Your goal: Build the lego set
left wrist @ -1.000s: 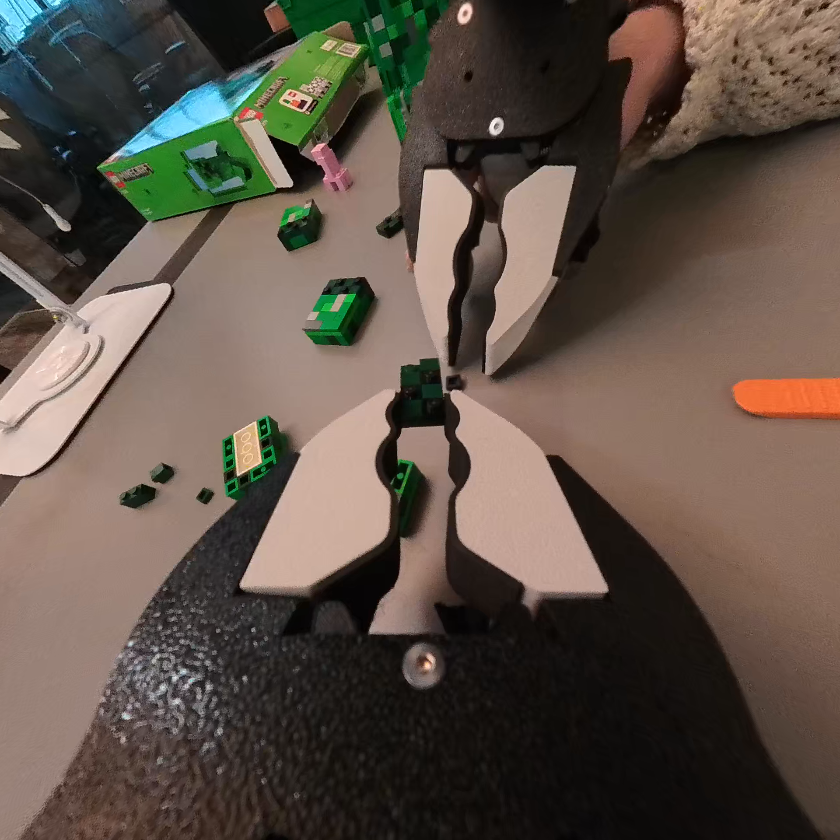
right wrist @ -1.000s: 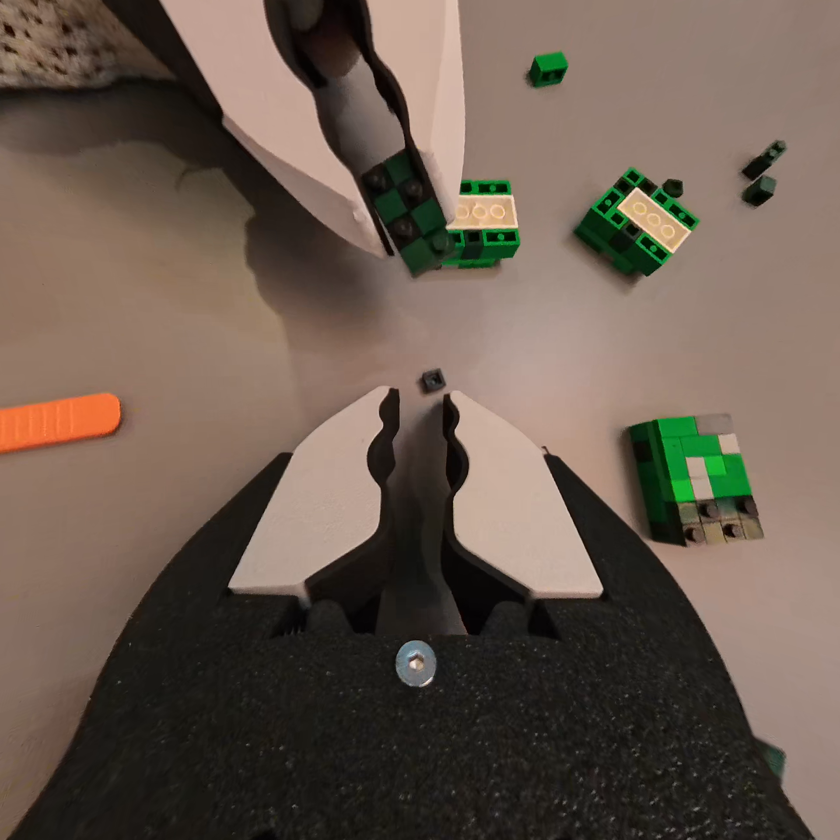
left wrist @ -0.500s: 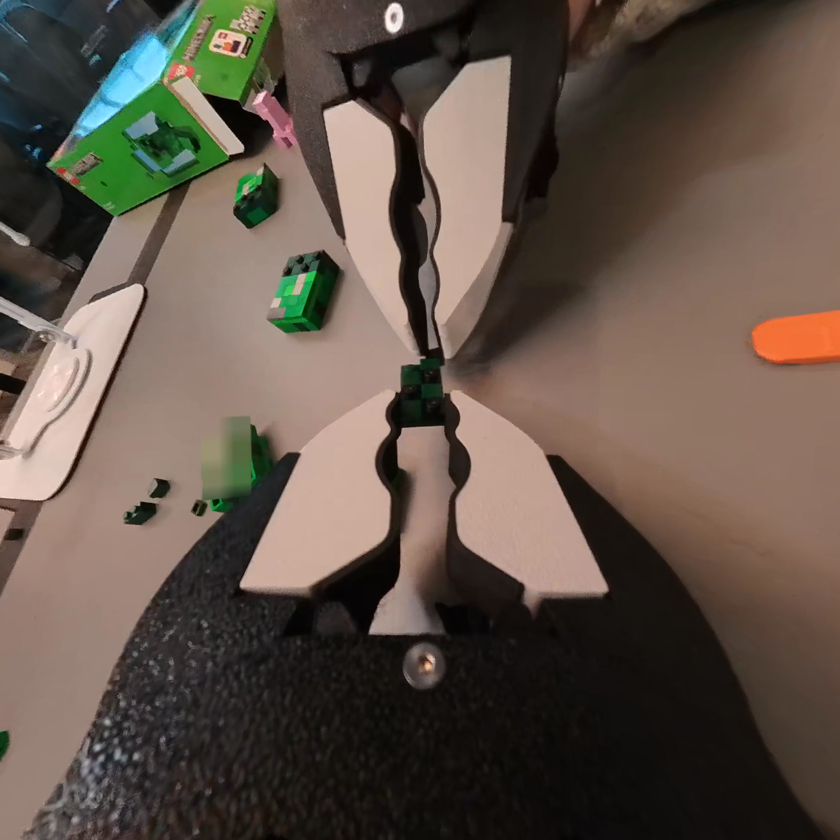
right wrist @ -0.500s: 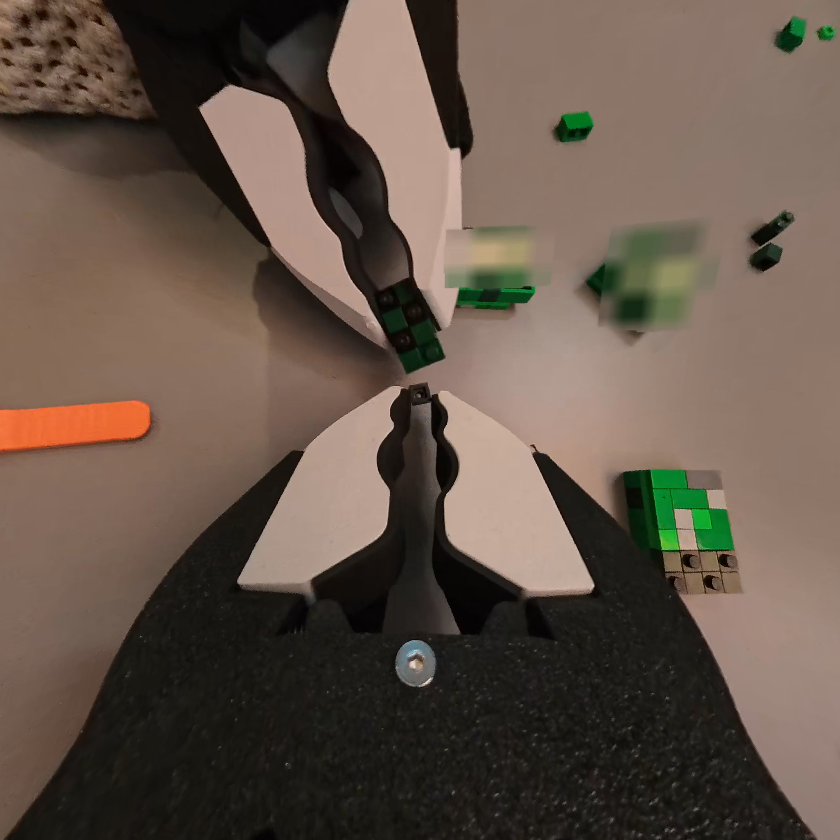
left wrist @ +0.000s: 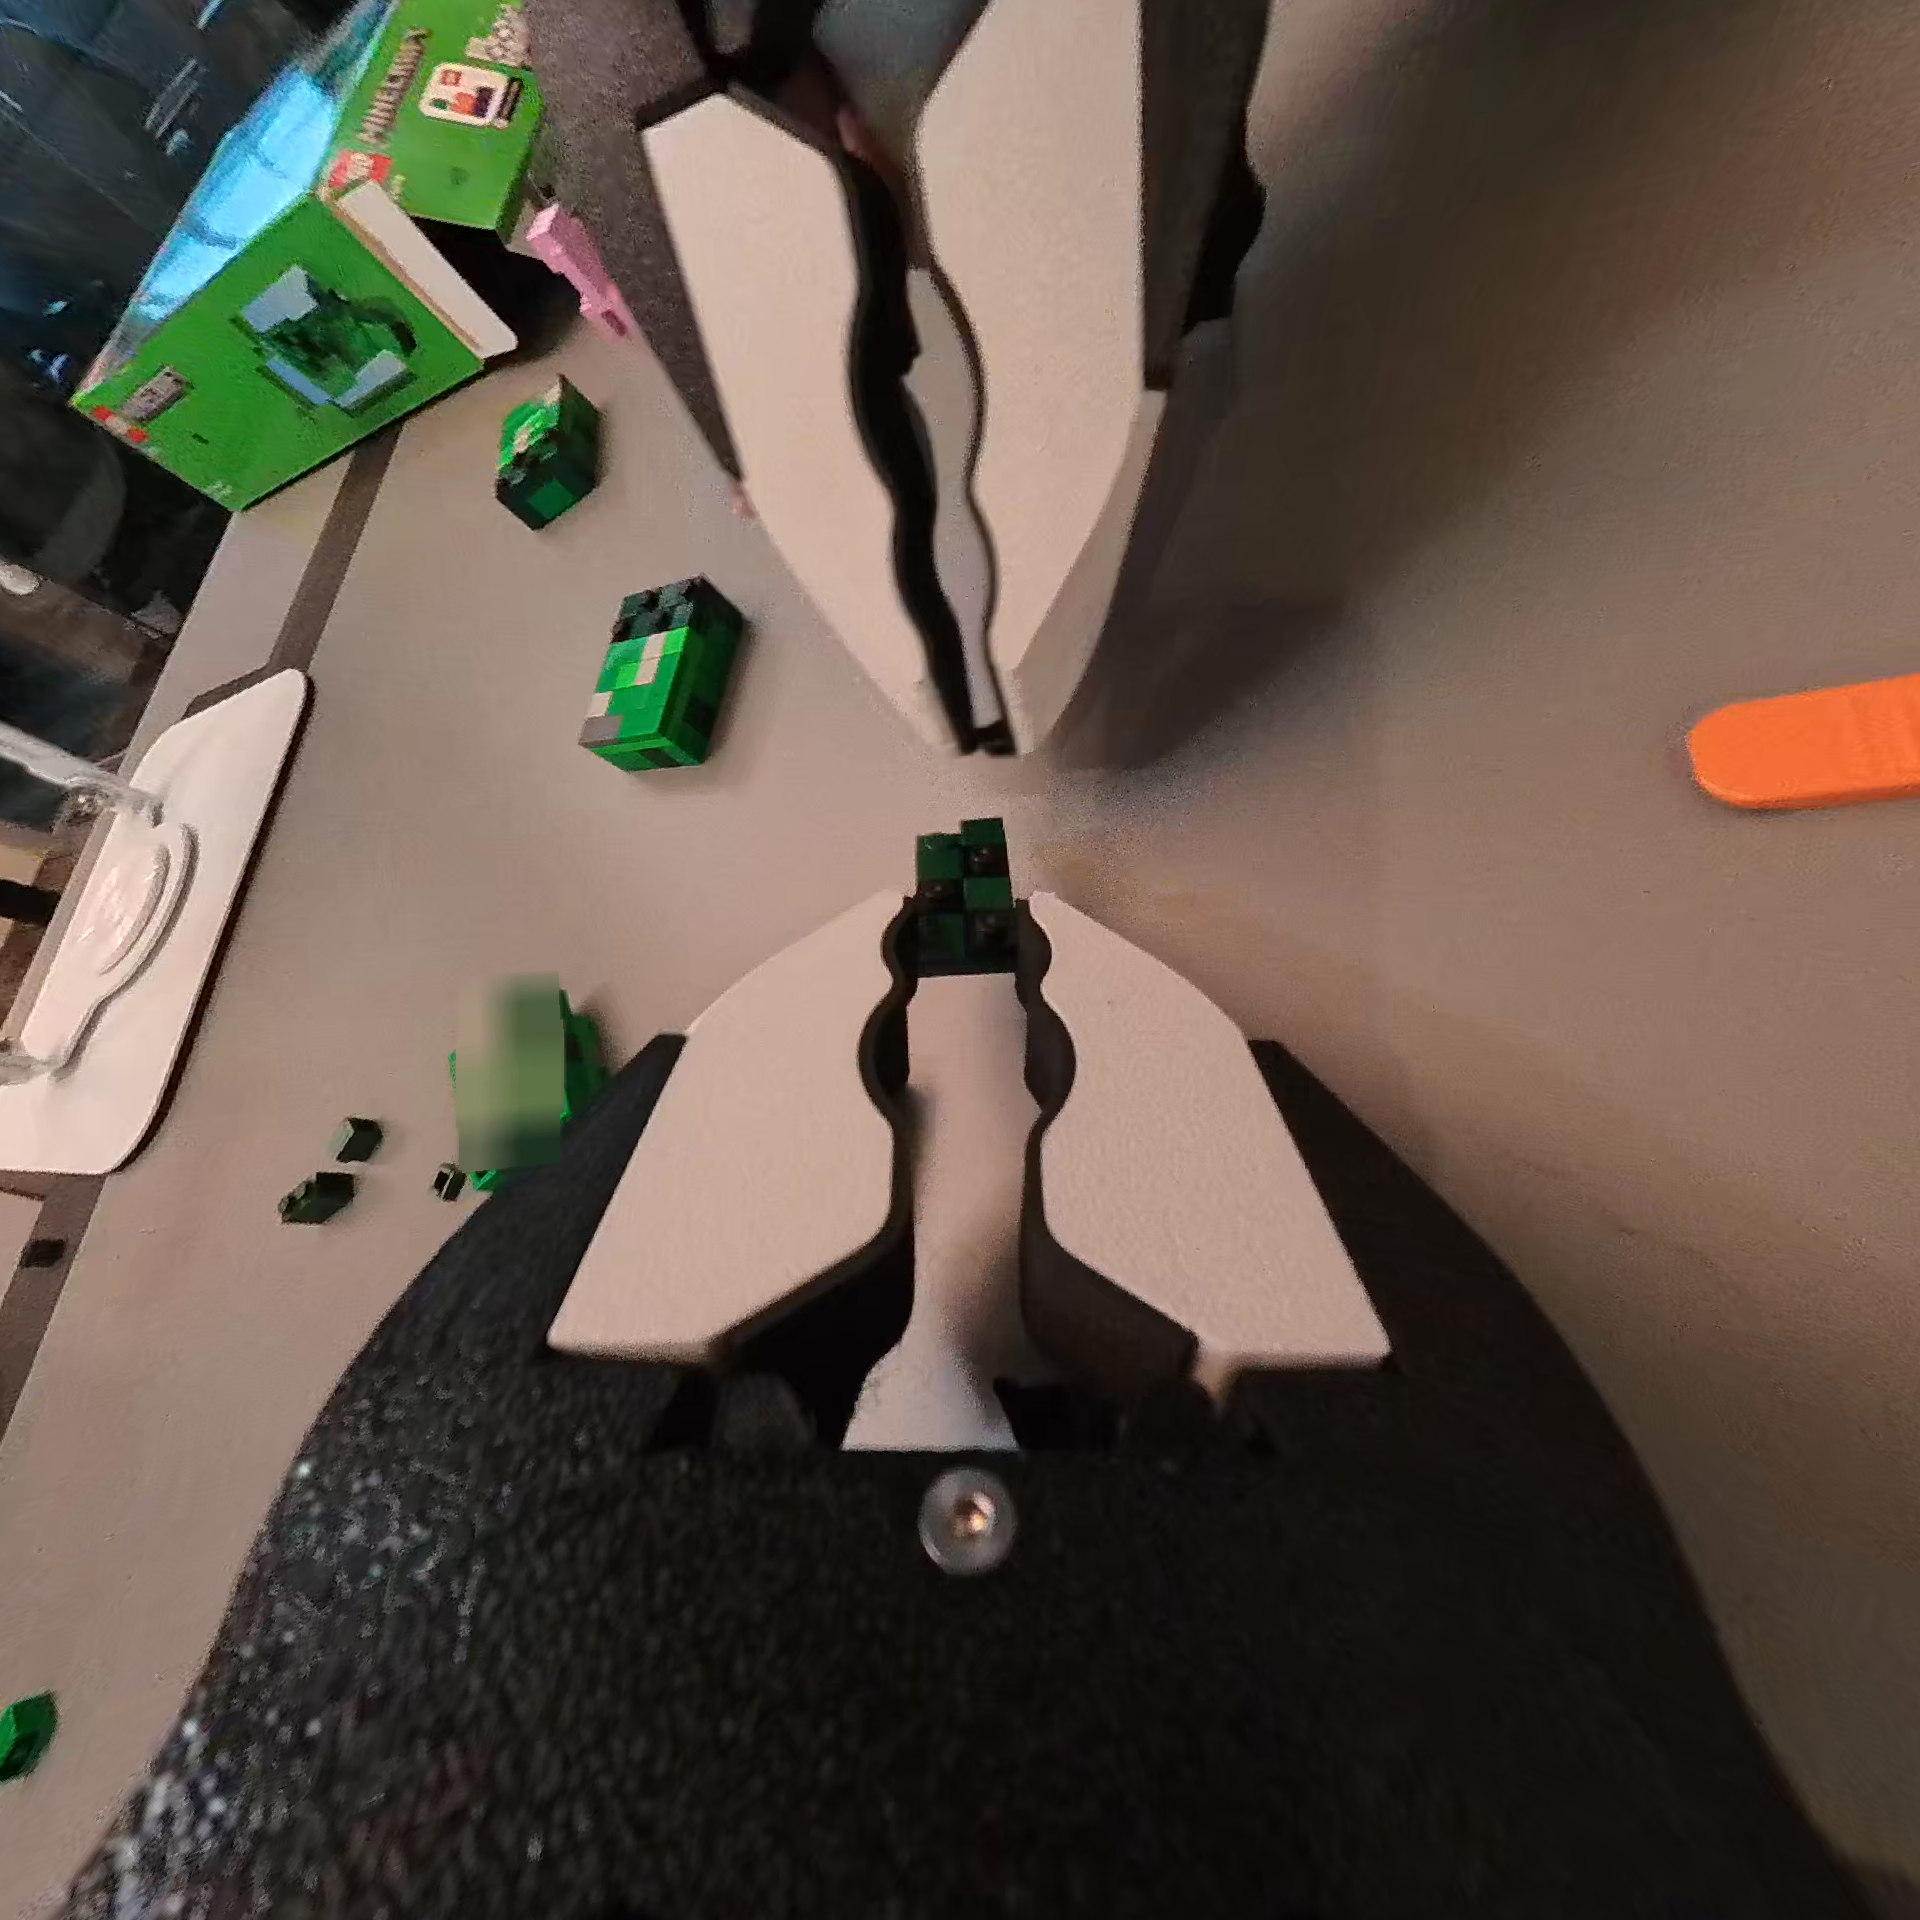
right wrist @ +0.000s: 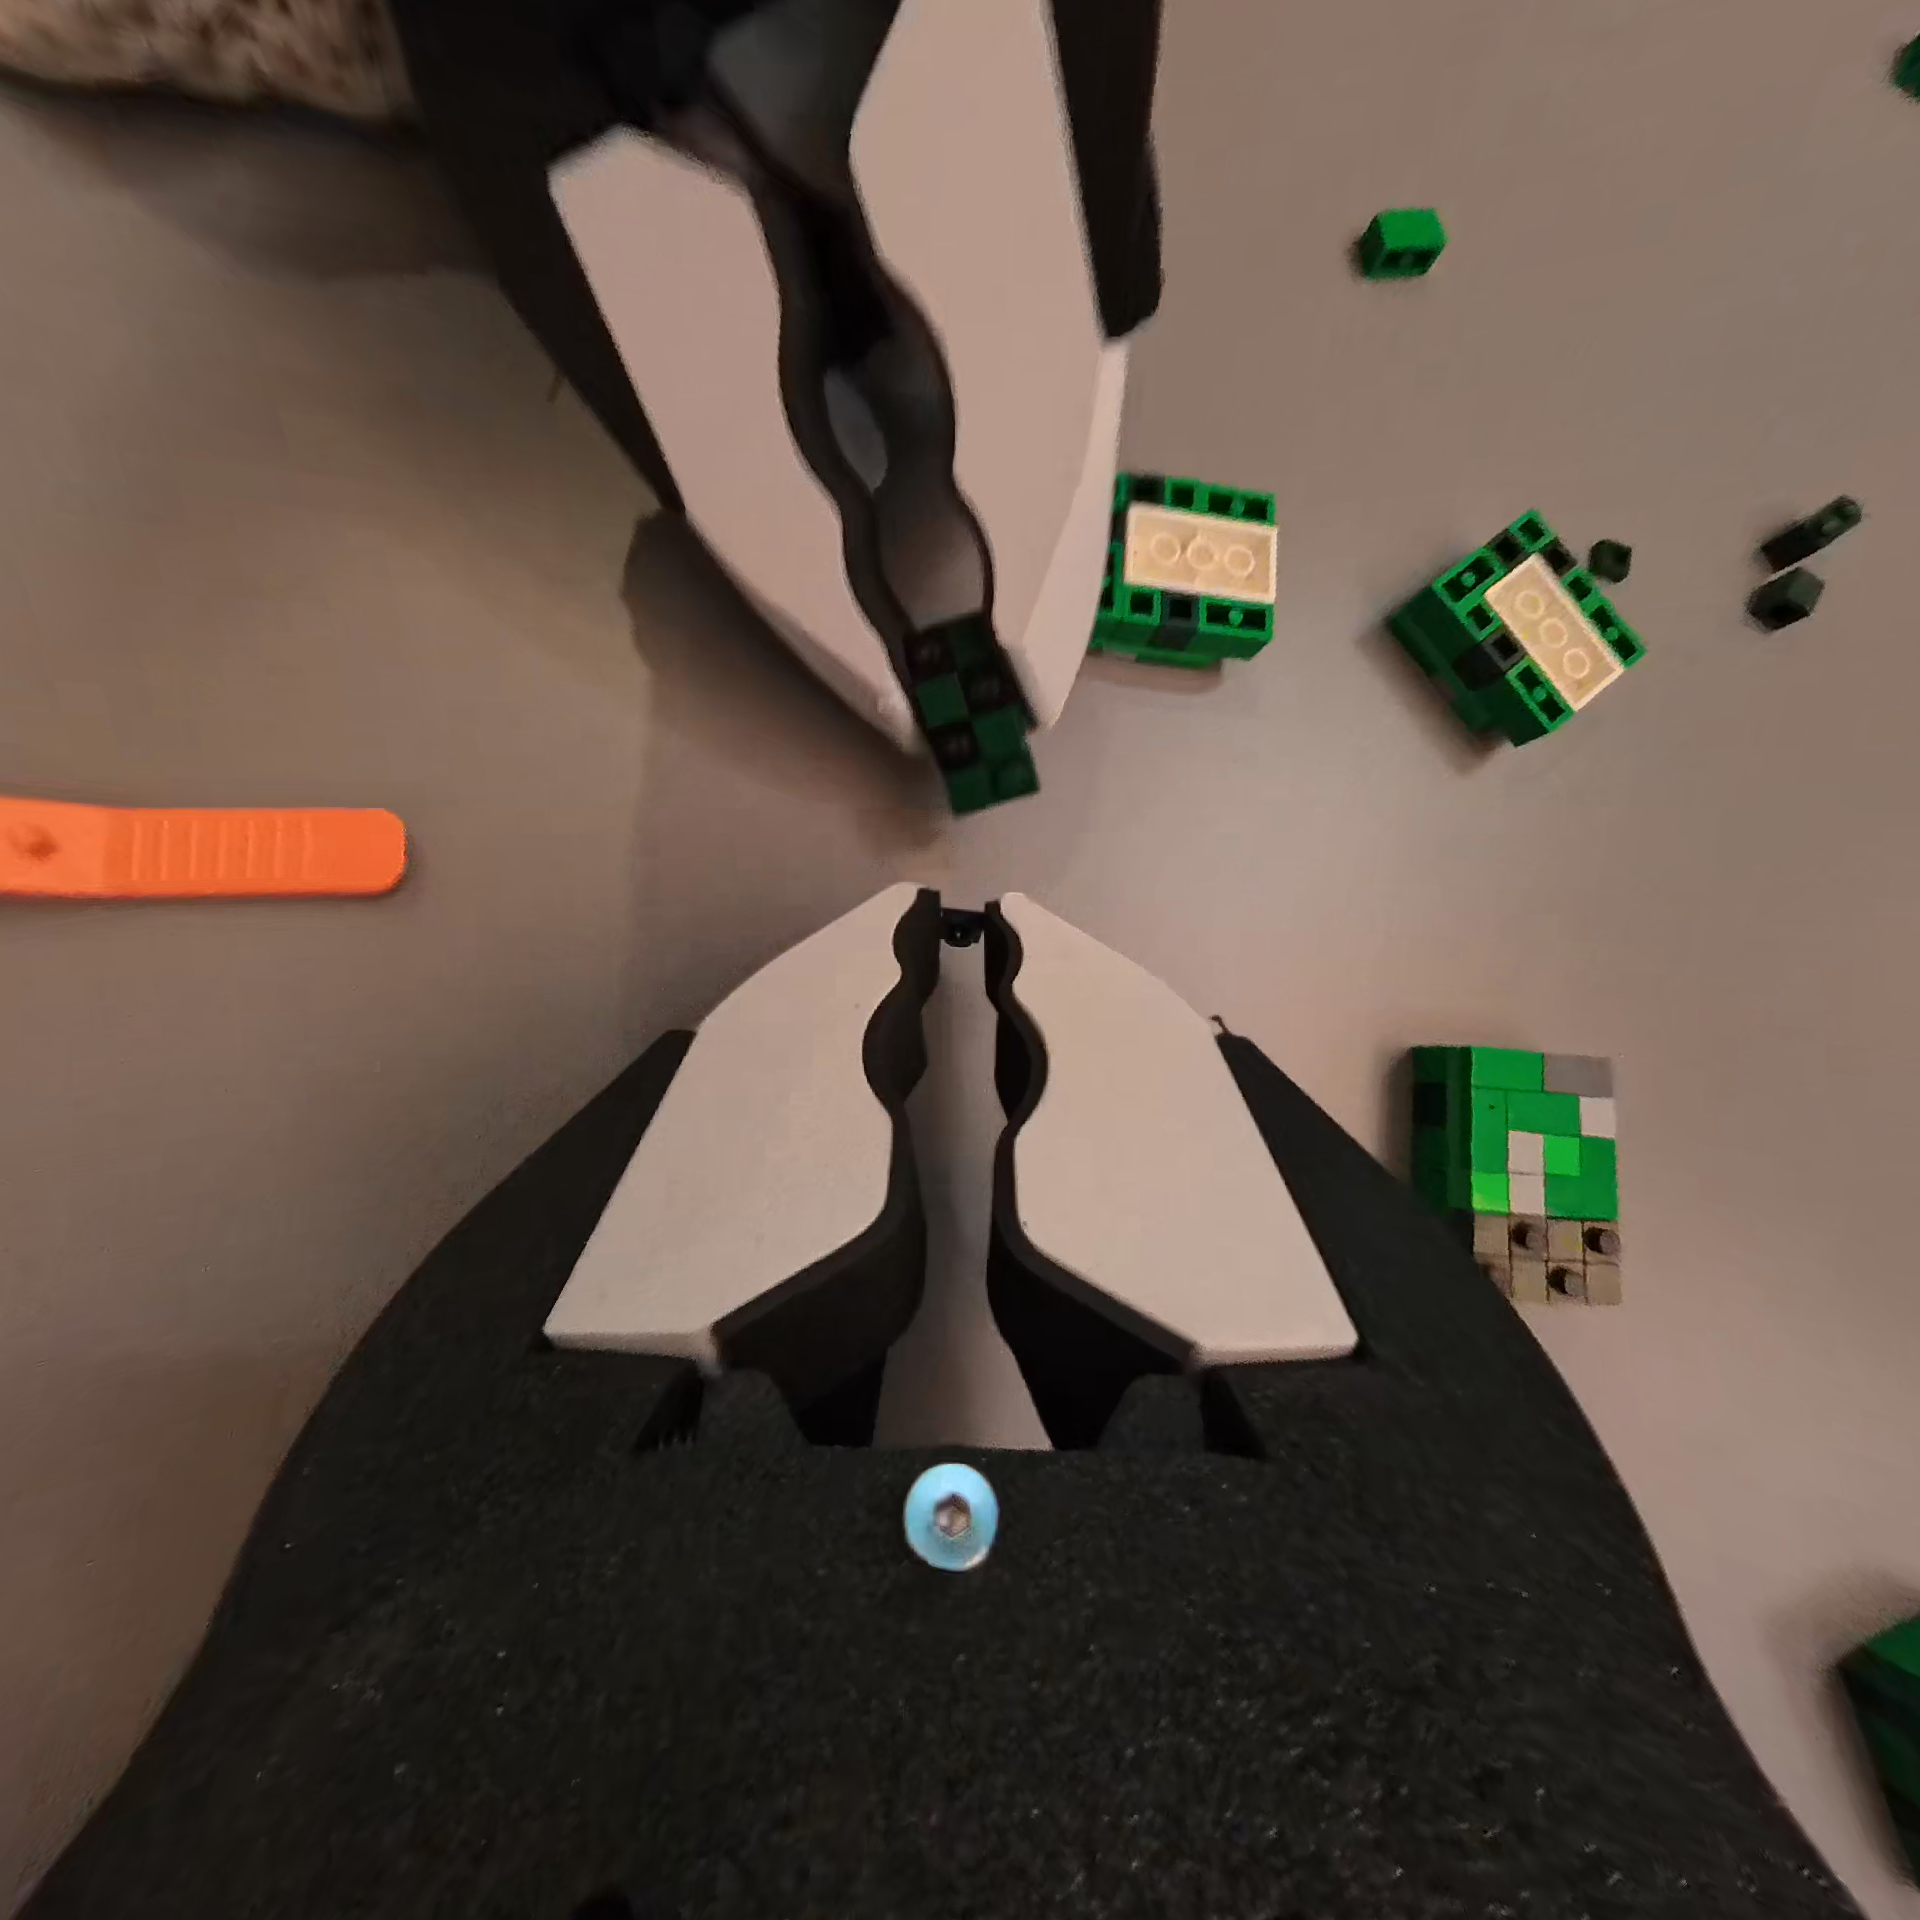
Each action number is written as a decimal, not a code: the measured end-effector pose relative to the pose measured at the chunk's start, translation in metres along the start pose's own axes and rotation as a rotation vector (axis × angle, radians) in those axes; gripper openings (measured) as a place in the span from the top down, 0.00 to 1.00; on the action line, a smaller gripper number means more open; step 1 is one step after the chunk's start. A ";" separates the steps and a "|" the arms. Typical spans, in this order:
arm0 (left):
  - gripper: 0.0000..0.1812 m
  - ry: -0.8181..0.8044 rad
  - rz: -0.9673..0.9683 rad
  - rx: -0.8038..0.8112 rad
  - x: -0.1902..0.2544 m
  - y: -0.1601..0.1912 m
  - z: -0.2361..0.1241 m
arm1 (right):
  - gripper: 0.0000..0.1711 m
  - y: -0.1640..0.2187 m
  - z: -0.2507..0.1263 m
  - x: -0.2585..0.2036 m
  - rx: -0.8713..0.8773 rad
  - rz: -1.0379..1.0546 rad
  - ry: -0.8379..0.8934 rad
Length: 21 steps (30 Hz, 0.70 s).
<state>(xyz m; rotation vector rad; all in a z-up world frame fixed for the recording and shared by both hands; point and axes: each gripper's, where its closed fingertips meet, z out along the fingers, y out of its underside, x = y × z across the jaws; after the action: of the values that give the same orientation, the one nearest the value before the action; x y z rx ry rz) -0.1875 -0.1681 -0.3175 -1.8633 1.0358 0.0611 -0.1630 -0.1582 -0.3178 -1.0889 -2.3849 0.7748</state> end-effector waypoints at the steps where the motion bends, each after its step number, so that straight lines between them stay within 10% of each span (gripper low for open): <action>1: 0.91 -0.011 -0.011 0.004 -0.003 0.000 -0.001 | 0.96 0.005 -0.001 -0.001 -0.047 -0.018 -0.011; 7: 0.91 -0.047 -0.063 0.025 -0.012 0.001 -0.005 | 0.95 0.019 0.008 -0.009 -0.239 -0.093 -0.066; 21: 0.91 0.141 -0.154 0.190 0.005 -0.018 -0.014 | 0.92 0.021 -0.002 -0.010 0.094 -0.011 -0.085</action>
<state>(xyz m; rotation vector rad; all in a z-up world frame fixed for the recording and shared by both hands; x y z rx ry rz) -0.1774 -0.1788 -0.2993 -1.7856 0.9546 -0.2543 -0.1443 -0.1545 -0.3311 -1.0232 -2.3958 0.9371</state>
